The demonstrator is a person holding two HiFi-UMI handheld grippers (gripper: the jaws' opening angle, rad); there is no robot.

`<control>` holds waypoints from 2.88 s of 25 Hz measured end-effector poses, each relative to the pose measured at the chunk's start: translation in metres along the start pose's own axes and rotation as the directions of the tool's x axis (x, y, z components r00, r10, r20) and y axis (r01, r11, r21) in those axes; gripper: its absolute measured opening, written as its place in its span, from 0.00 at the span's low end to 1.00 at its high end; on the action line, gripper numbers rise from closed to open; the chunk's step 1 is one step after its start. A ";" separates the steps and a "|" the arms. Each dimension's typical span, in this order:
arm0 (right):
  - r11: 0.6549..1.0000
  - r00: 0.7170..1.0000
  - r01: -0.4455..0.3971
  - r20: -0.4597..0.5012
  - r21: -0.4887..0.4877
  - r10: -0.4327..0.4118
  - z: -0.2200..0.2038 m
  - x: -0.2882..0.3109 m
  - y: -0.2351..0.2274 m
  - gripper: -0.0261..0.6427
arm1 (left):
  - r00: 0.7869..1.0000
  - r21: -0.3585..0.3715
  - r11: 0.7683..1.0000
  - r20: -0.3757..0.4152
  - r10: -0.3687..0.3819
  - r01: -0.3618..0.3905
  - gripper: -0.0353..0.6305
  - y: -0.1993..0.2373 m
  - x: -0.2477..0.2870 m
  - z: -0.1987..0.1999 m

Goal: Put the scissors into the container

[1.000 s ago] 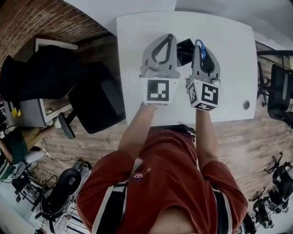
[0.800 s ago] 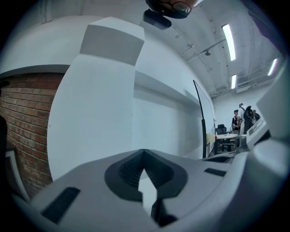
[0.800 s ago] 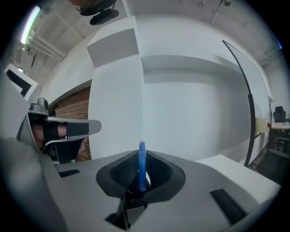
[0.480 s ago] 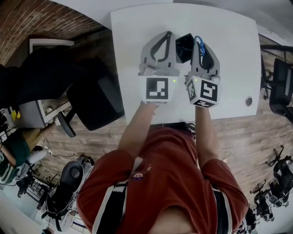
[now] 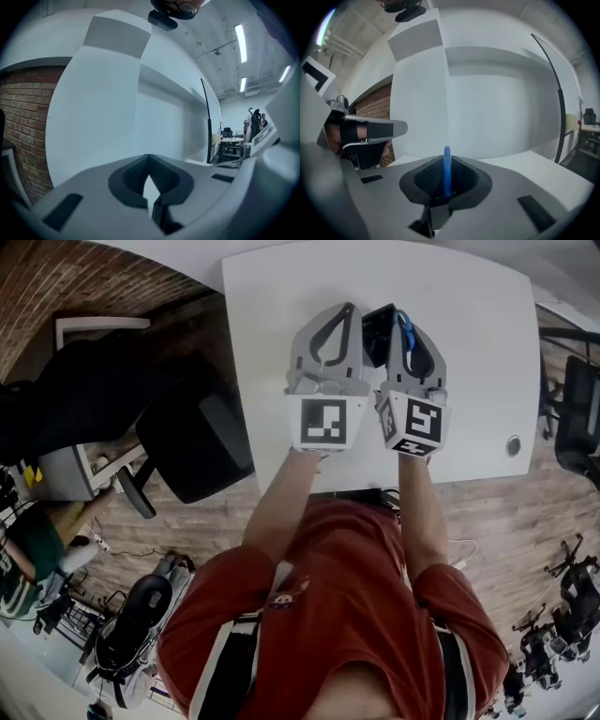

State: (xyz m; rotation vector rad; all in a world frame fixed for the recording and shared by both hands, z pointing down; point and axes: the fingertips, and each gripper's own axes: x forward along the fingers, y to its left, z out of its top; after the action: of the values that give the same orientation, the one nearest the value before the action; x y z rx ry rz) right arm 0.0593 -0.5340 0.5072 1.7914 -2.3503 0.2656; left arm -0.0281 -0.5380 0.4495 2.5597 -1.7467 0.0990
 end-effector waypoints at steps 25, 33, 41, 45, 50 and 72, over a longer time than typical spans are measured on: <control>0.999 0.998 -0.045 -0.053 0.002 0.045 -0.013 0.001 0.002 0.32 | 1.000 0.014 1.000 -0.017 -0.013 0.013 0.07 -0.012 -0.001 -0.006; 0.999 0.998 -0.052 -0.033 -0.005 0.052 -0.005 -0.009 0.006 0.33 | 1.000 0.021 1.000 -0.003 -0.009 0.009 0.07 -0.013 -0.009 0.001; 0.999 0.998 -0.051 0.020 -0.016 0.052 0.015 -0.025 0.005 0.33 | 0.999 0.038 0.999 0.037 -0.006 0.004 0.07 -0.021 -0.021 0.021; 0.999 0.998 -0.051 0.031 -0.018 0.052 0.023 -0.039 0.005 0.33 | 0.999 0.051 0.999 0.040 -0.006 0.004 0.07 -0.025 -0.030 0.028; 0.998 0.994 -0.045 0.093 -0.034 0.048 0.043 -0.056 0.004 0.33 | 0.998 0.073 0.997 0.056 -0.011 0.006 0.07 -0.030 -0.040 0.040; 0.994 0.927 0.013 0.374 -0.111 0.029 0.177 -0.137 -0.012 0.33 | 0.975 0.157 0.987 0.217 -0.052 0.017 0.07 -0.062 -0.074 0.142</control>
State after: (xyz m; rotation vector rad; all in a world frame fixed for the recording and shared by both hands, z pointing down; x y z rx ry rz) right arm 0.1014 -0.4529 0.3026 1.9196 -2.5579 -0.2290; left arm 0.0070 -0.4570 0.3021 2.8075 -1.8320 -0.0552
